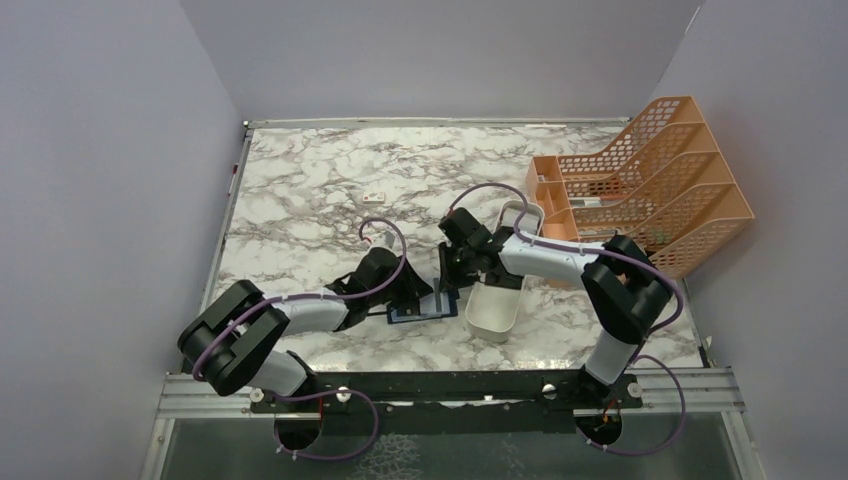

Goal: Put the credit cards into the card holder
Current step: Insert the credit card into the card holder.

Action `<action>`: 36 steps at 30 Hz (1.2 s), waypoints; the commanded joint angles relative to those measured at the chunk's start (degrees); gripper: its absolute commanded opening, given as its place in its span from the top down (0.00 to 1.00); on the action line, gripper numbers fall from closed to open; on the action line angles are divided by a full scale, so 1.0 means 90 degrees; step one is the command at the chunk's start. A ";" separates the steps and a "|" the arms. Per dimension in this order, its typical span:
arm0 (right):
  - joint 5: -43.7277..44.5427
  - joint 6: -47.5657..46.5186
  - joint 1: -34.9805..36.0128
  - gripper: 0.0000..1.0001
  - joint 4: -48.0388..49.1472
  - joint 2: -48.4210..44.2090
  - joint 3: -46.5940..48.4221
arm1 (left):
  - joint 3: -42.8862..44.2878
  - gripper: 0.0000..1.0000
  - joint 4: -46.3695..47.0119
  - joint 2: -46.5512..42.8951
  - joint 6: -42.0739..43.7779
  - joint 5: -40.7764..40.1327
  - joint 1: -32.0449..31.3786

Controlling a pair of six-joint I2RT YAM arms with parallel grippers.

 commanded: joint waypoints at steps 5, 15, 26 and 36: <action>0.0336 -0.0247 -0.0003 0.71 -0.0134 0.0065 0.0672 | 0.0661 0.61 -0.1121 -0.0328 0.1017 -0.0193 0.0782; 0.0672 -0.0336 0.0006 0.70 -0.0707 -0.0031 0.0571 | 0.0891 0.78 -0.2019 -0.0688 0.1519 -0.0148 0.0851; 0.1026 -0.0239 0.0121 0.74 -0.1030 0.0318 0.0573 | 0.1061 0.99 -0.2175 -0.0184 0.1778 -0.0127 0.0843; 0.0931 -0.0169 0.0143 0.75 -0.0831 0.0533 0.0551 | 0.1057 0.98 -0.1712 0.0220 0.1623 0.0421 0.0734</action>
